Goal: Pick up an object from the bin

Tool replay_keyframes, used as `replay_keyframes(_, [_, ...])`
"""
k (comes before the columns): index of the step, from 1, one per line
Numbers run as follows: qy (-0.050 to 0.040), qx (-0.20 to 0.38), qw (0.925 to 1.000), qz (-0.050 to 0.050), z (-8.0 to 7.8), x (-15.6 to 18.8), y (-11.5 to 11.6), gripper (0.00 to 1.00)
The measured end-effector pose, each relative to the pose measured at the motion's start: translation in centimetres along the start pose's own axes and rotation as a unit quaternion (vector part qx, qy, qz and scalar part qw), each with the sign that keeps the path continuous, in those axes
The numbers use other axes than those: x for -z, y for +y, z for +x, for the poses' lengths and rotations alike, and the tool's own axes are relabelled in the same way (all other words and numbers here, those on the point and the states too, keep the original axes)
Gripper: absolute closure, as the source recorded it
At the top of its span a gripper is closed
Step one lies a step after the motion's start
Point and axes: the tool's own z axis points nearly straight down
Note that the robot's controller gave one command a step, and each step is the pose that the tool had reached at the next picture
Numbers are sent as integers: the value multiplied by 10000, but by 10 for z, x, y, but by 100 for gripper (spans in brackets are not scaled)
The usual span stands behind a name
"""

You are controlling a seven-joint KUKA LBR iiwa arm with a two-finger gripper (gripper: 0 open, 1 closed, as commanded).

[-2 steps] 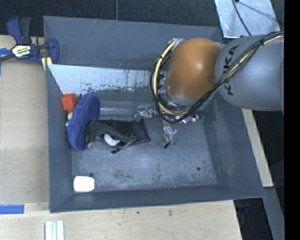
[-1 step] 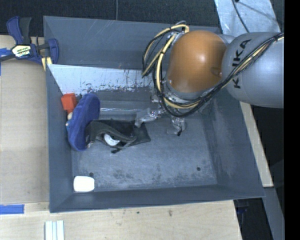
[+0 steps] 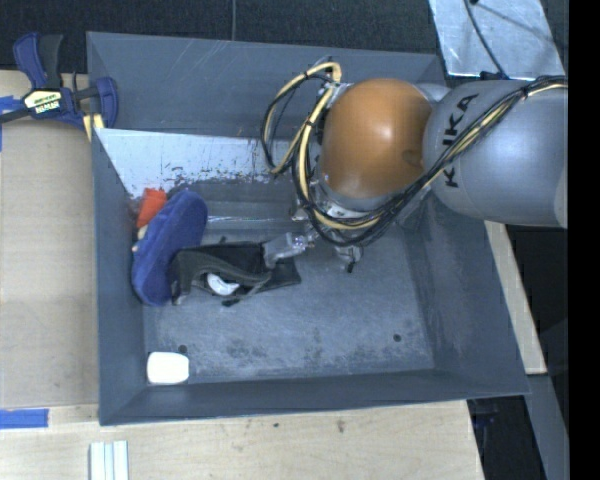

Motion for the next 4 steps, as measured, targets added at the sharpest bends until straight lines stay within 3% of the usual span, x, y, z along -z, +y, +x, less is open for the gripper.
replay_keyframes(1, [-7,-21,10000,-6,1,1,-1,0])
replay_keyframes(2, [-21,-19,10000,-2,-1,2,-1,100])
replay_keyframes(4, [-11,-34,10000,29,-4,125,-5,100])
